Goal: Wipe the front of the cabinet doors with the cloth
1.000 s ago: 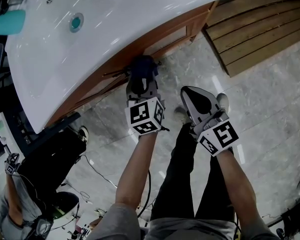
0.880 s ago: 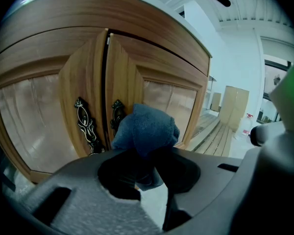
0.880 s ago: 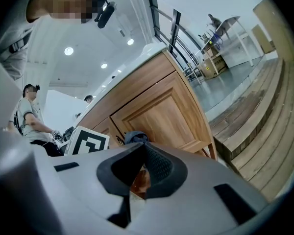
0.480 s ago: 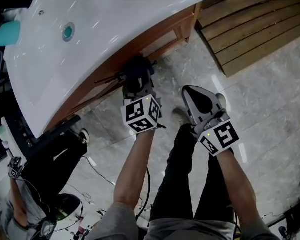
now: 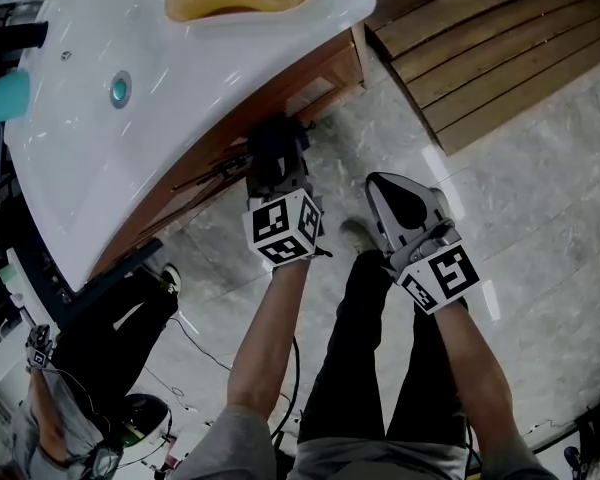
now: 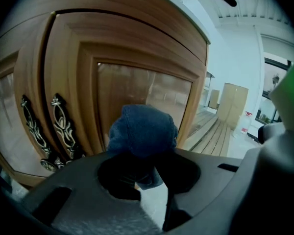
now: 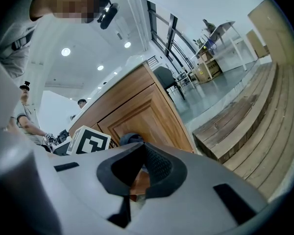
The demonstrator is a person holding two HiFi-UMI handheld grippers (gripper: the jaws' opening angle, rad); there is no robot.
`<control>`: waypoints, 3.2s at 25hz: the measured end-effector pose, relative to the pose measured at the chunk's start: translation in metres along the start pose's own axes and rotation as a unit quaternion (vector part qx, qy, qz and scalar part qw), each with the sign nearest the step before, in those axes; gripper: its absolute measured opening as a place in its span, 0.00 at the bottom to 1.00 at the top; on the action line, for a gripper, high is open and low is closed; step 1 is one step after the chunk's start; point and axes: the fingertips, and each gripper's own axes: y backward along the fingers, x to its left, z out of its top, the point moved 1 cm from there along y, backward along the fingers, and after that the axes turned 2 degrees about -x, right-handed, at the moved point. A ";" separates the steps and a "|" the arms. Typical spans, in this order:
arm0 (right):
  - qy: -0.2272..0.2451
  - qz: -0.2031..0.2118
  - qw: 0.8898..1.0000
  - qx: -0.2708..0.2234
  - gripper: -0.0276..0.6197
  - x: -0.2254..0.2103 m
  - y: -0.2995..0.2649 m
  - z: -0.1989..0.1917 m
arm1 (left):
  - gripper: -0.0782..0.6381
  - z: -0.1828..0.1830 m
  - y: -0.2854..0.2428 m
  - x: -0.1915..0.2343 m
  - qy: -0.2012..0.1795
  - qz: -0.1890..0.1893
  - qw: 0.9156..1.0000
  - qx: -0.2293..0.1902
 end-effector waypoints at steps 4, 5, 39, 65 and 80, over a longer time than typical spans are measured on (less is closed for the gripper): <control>-0.002 -0.005 1.000 -0.001 0.06 -0.011 0.003 0.004 | 0.24 0.004 -0.010 -0.017 -0.004 -0.014 1.000 0.002; -0.003 -0.007 1.000 -0.002 0.06 -0.014 0.004 0.006 | 0.24 0.005 -0.012 -0.022 -0.006 -0.018 1.000 0.003; -0.009 -0.029 0.999 -0.019 0.06 -0.066 0.038 0.030 | 0.24 0.027 -0.052 -0.168 -0.063 -0.163 0.985 0.001; 0.011 0.031 0.999 0.020 0.06 0.027 0.011 -0.023 | 0.24 -0.038 0.053 -0.025 -0.002 -0.035 0.999 0.003; 0.014 0.020 0.999 0.026 0.06 0.037 -0.012 -0.040 | 0.24 -0.067 0.032 0.038 0.022 0.006 0.999 0.034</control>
